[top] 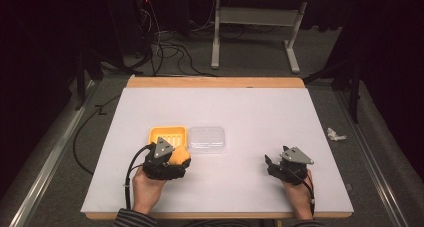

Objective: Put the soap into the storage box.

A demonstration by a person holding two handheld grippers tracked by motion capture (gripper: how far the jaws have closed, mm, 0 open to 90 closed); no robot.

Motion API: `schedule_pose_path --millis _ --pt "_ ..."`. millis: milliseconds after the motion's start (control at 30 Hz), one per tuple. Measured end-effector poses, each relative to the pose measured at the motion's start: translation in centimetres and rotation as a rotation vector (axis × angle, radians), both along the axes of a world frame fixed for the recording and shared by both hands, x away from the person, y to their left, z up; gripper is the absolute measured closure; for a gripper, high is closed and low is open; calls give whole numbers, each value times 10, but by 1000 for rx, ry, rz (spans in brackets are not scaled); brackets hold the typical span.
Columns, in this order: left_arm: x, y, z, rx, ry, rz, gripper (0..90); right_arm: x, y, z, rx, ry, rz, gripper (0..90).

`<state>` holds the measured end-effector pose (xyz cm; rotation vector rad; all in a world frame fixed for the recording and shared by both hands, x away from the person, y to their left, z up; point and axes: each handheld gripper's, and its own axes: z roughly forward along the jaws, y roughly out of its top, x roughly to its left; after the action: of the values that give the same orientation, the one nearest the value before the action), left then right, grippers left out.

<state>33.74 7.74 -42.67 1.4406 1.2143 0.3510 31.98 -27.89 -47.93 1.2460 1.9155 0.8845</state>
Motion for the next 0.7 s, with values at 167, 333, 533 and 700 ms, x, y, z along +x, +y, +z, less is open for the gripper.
schedule_pose_path --millis 167,333,533,700 --pt "3 2 1 -6 0 8 274 0 0 0 -3 2 3 271" --pt "8 4 2 -1 -1 13 274 0 0 0 -1 1 0 271" --pt "13 7 4 -17 1 25 274 0 0 0 -3 1 2 271" --pt "17 8 3 -21 4 35 274 0 0 0 0 -2 1 270"
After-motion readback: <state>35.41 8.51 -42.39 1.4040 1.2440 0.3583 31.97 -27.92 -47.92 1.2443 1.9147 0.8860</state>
